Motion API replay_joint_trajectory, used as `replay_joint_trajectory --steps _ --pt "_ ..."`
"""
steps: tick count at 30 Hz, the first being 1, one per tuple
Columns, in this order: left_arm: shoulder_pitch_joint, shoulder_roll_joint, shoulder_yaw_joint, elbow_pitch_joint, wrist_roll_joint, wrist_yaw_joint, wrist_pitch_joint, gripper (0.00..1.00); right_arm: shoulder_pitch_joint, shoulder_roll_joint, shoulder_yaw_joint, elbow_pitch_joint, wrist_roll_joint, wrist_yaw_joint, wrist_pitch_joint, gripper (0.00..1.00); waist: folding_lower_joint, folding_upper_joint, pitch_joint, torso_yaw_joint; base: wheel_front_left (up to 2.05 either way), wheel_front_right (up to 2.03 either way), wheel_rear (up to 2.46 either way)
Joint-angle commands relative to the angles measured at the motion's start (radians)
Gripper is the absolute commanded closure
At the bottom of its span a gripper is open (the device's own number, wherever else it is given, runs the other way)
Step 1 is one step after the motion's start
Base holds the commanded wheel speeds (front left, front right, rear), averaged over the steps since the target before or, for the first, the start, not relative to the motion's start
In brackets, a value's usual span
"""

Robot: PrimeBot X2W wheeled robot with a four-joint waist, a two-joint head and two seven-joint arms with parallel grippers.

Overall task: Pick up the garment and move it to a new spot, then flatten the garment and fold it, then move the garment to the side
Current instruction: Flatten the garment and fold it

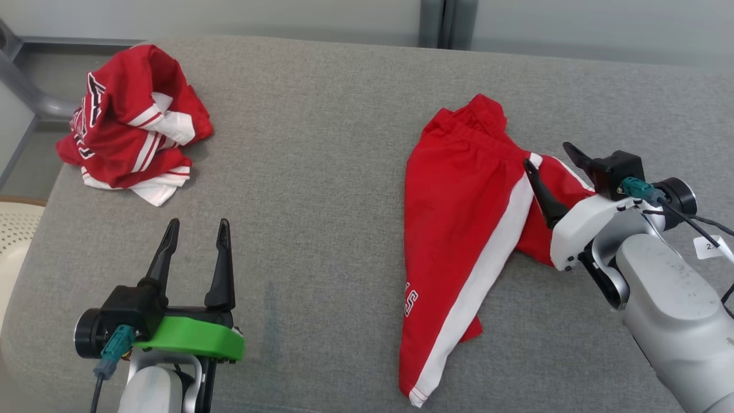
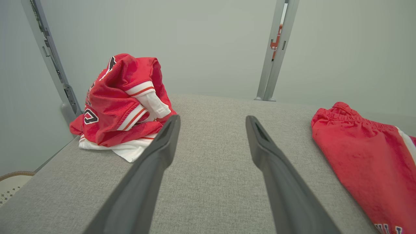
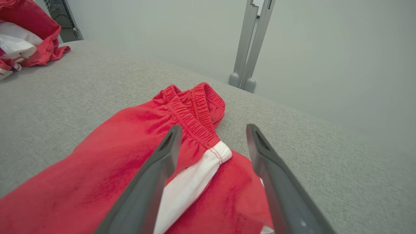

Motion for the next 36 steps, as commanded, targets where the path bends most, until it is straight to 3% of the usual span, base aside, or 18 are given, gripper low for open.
replay_joint_trajectory --steps 1,14,15,16,27,36 --pt "-0.020 -0.001 -0.004 0.003 -0.006 -0.002 0.000 0.00 -0.023 -0.004 0.004 0.030 0.010 0.000 0.003 0.00 0.0000 -0.0001 0.028 0.031 0.00 0.00 0.00" --pt "-0.068 -0.001 -0.060 0.011 -0.054 0.011 0.000 0.00 -0.152 0.025 0.063 0.302 0.143 0.000 0.032 0.00 0.0000 -0.0001 0.083 0.096 0.00 0.00 0.00" --pt "-0.070 -0.001 -0.065 0.012 -0.055 0.014 0.000 0.00 -0.156 0.026 0.073 0.312 0.155 0.000 0.036 0.65 0.0000 -0.0001 0.085 0.099 0.00 0.00 0.00" --pt "-0.071 -0.001 -0.067 0.012 -0.057 0.015 0.000 0.00 -0.161 0.024 0.080 0.319 0.164 0.000 0.035 1.00 0.0000 -0.0001 0.086 0.101 0.00 0.00 0.00" --pt "-0.028 -0.001 -0.044 0.020 -0.052 0.024 0.000 0.00 -0.129 -0.013 0.134 0.258 0.226 0.000 -0.071 1.00 0.0000 -0.0001 0.029 0.028 0.00 0.00 0.00" --pt "0.022 -0.001 -0.025 0.020 -0.043 0.020 0.000 0.00 0.157 -0.058 -0.066 -0.084 0.180 0.000 -0.071 1.00 0.0000 -0.0001 -0.011 -0.068 0.00 0.00 0.00"
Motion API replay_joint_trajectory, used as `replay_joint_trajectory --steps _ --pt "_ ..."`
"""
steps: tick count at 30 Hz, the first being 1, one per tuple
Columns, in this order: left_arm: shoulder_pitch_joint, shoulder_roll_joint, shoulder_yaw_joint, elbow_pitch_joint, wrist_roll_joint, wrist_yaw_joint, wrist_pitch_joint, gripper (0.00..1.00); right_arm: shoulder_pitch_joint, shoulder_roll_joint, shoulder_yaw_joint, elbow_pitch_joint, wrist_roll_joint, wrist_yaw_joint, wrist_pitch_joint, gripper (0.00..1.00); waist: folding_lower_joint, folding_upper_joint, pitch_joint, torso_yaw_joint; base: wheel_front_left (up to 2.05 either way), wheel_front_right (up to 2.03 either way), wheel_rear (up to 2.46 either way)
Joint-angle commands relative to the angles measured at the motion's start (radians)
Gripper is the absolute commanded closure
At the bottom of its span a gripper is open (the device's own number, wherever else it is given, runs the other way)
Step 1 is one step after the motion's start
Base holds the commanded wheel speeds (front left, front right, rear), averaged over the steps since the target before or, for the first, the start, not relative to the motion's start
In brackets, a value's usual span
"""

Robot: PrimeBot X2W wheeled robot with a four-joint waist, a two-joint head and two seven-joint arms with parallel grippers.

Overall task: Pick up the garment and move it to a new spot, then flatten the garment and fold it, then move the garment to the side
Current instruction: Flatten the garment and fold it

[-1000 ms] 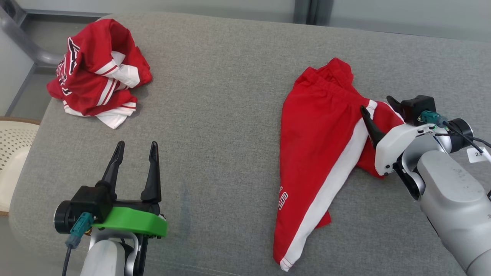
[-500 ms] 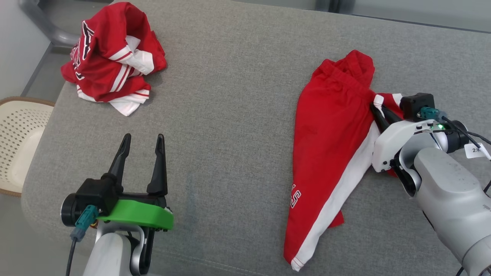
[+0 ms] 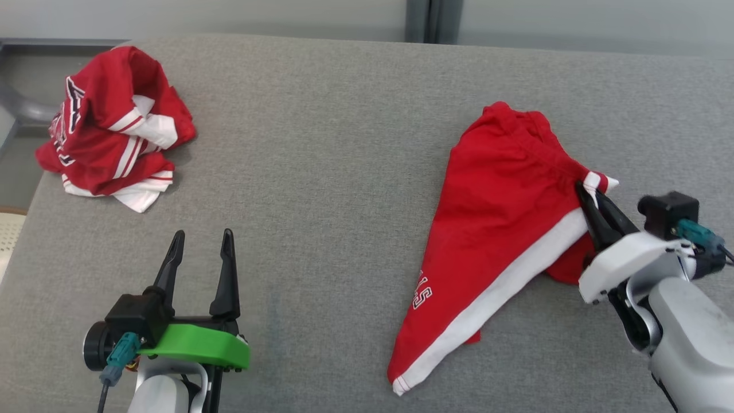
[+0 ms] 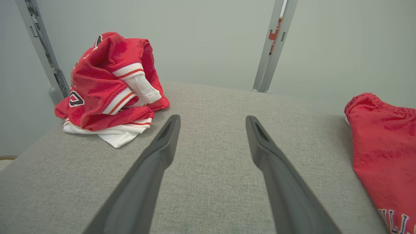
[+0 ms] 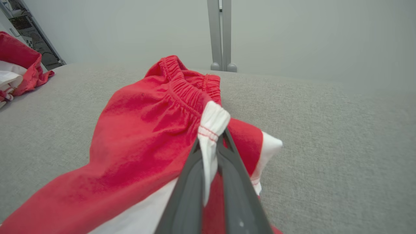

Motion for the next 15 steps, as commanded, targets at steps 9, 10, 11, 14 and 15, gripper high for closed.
replay_joint_trajectory --steps 9,10,11,14,15 --pt "0.022 0.002 0.000 -0.002 0.009 -0.005 0.000 0.00 0.347 0.074 -0.197 -0.213 -0.063 0.000 -0.003 0.00 0.0000 0.0000 -0.034 -0.095 0.00 0.00 0.00" --pt "0.022 0.002 -0.002 0.000 0.011 -0.006 0.000 0.00 0.363 0.078 -0.206 -0.221 -0.071 -0.001 -0.003 0.00 0.0000 0.0000 -0.034 -0.098 0.00 0.00 0.00" --pt "0.021 0.002 -0.002 0.001 0.013 -0.007 0.000 0.00 0.372 0.084 -0.215 -0.230 -0.077 -0.001 -0.003 0.00 0.0000 0.0000 -0.035 -0.100 0.00 0.00 0.00" --pt "0.021 0.002 -0.001 0.002 0.017 -0.007 0.000 0.00 0.393 0.098 -0.245 -0.263 -0.098 -0.001 -0.003 0.00 0.0000 0.0000 -0.039 -0.106 0.00 0.00 0.00" --pt "0.020 0.002 0.000 0.003 0.018 -0.008 0.000 0.00 0.396 0.099 -0.251 -0.270 -0.104 -0.001 -0.003 0.00 0.0000 0.0000 -0.040 -0.107 0.00 0.00 0.00"
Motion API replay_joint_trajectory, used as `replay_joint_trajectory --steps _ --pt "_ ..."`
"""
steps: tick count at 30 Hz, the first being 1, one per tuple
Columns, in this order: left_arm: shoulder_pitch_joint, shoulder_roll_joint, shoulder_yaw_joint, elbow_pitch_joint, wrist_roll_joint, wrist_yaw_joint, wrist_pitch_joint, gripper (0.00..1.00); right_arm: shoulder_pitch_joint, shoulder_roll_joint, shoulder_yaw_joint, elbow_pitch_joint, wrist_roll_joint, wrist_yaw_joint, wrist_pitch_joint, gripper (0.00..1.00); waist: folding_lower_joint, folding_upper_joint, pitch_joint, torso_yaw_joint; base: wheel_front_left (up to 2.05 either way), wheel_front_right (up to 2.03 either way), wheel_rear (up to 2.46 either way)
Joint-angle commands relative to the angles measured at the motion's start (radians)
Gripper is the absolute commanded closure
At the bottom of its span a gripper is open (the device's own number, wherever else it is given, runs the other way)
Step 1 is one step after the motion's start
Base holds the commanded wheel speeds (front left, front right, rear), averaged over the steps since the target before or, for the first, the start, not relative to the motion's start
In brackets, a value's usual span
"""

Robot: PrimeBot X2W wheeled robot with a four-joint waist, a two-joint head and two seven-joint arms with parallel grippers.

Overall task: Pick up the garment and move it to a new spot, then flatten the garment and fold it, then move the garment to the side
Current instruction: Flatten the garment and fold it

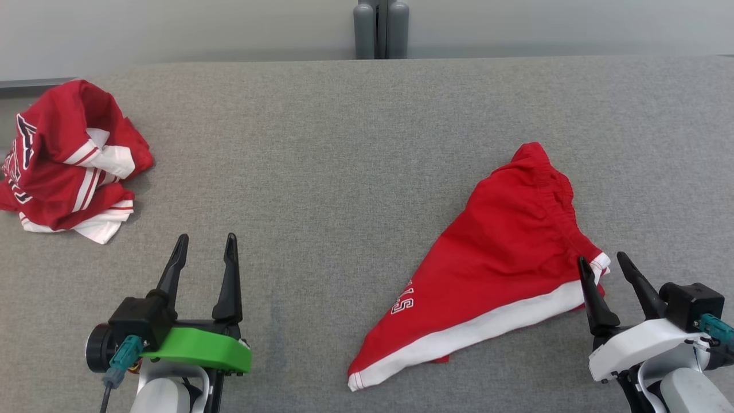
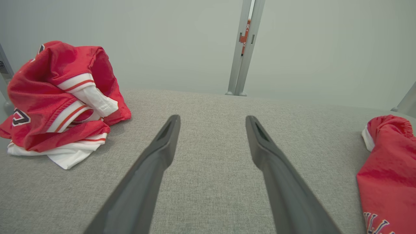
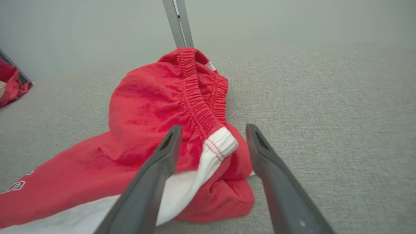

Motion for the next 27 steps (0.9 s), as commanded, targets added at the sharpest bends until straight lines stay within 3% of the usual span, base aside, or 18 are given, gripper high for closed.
replay_joint_trajectory --steps 1,10,11,13,20,27 --pt "0.008 0.002 0.002 0.003 0.010 -0.002 0.000 0.00 0.015 0.002 -0.005 -0.010 -0.014 -0.001 -0.003 0.00 0.0000 0.0000 -0.004 -0.001 0.00 0.00 0.00" --pt "0.016 0.002 0.000 0.008 0.014 -0.007 0.000 0.00 -0.015 -0.006 0.014 0.046 -0.018 -0.001 0.005 0.00 0.0000 0.0000 -0.023 0.017 0.00 0.00 0.00" --pt "0.018 0.002 0.001 0.008 0.014 -0.007 0.000 0.00 -0.024 -0.003 0.022 0.061 -0.011 -0.001 0.009 0.51 0.0000 0.0000 -0.024 0.017 0.00 0.00 0.00" --pt "0.021 0.002 0.004 0.007 0.014 -0.007 0.000 0.00 -0.041 -0.002 0.035 0.087 -0.007 -0.001 0.012 1.00 0.0000 0.0000 -0.026 0.016 0.00 0.00 0.00" --pt "0.036 0.002 0.021 0.004 0.021 -0.009 0.000 0.00 -0.065 -0.006 0.044 0.082 -0.011 -0.001 -0.002 1.00 0.0000 0.0000 -0.030 -0.008 0.00 0.00 0.00" --pt "0.047 0.002 0.026 0.006 0.016 -0.009 0.000 0.00 0.072 0.019 -0.029 -0.106 -0.014 -0.001 -0.002 1.00 0.0000 0.0000 -0.034 -0.050 0.00 0.00 0.00"
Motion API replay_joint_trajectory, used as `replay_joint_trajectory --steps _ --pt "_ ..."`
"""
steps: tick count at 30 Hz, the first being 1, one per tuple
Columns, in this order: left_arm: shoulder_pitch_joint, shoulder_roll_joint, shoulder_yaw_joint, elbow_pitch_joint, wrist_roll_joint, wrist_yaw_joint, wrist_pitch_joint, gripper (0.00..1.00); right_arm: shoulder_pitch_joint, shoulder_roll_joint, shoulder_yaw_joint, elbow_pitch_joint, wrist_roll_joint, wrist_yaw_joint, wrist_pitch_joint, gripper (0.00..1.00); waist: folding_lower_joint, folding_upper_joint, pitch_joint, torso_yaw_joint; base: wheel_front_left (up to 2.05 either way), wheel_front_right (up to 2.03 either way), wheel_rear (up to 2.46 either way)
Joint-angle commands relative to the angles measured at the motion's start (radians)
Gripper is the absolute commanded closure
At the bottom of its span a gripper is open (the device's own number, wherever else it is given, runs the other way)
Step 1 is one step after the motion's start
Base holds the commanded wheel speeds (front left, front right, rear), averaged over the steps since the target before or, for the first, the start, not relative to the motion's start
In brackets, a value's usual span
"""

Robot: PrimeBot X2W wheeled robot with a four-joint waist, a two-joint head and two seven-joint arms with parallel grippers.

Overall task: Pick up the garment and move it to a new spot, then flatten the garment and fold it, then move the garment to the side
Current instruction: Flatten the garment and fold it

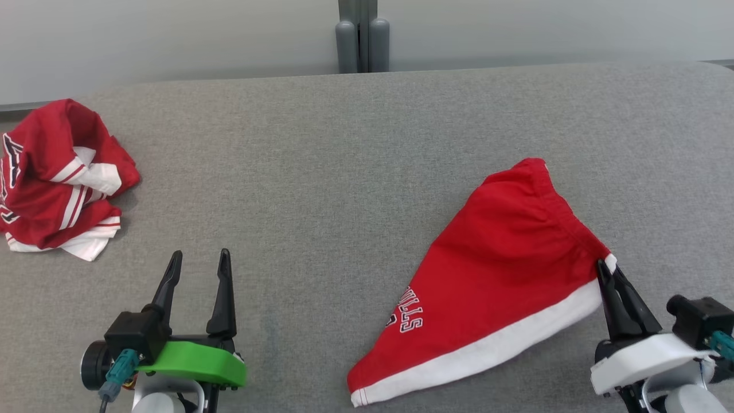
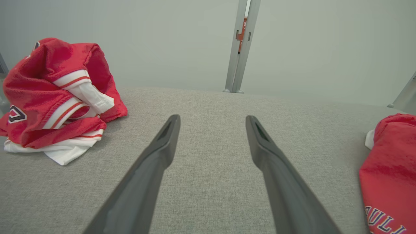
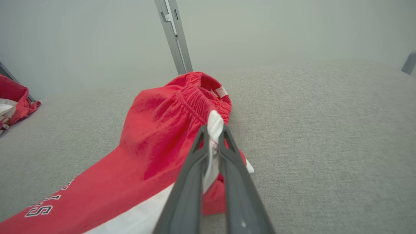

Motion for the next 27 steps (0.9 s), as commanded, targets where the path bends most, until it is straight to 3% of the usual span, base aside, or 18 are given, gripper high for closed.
replay_joint_trajectory --steps 1,5,10,11,12,13,22,27 --pt "0.013 0.002 0.002 -0.003 0.009 -0.002 0.000 0.00 0.051 0.009 -0.021 -0.040 -0.001 -0.001 -0.003 1.00 0.0000 -0.0001 0.000 -0.019 0.00 0.00 0.00" --pt "0.010 0.002 0.001 -0.004 0.013 -0.002 0.000 0.00 0.149 0.032 -0.063 -0.101 0.000 -0.001 -0.003 1.00 0.0000 -0.0001 0.008 -0.041 0.00 0.00 0.00" --pt "-0.002 0.002 -0.003 -0.002 0.012 -0.002 0.000 0.00 0.213 0.056 -0.105 -0.069 0.016 -0.001 0.010 1.00 0.0000 -0.0001 0.015 -0.049 0.00 0.00 0.00" --pt "-0.004 0.002 -0.004 -0.002 0.012 -0.003 0.000 0.00 0.215 0.058 -0.108 -0.066 0.010 -0.001 0.009 0.70 0.0000 -0.0001 0.015 -0.048 0.00 0.00 0.00" --pt "-0.006 0.002 -0.006 -0.001 0.012 -0.003 0.000 0.00 0.215 0.058 -0.113 -0.063 0.006 -0.001 0.008 0.50 0.0000 -0.0001 0.015 -0.048 0.00 0.00 0.00" --pt "-0.007 0.002 -0.008 0.000 0.012 -0.003 0.000 0.00 0.212 0.061 -0.116 -0.059 0.003 -0.001 0.007 0.00 0.0000 -0.0001 0.014 -0.047 0.00 0.00 0.00" --pt "-0.003 0.002 -0.020 0.010 0.018 -0.006 0.000 0.00 0.160 0.090 -0.150 -0.144 -0.075 -0.001 -0.003 0.00 0.0000 -0.0001 -0.011 -0.036 0.00 0.00 0.00" --pt "0.006 0.002 -0.079 0.026 0.021 -0.010 0.000 0.00 0.143 0.112 -0.121 -0.195 -0.115 -0.001 -0.003 0.00 0.0000 -0.0001 -0.020 -0.038 0.00 0.00 0.00"
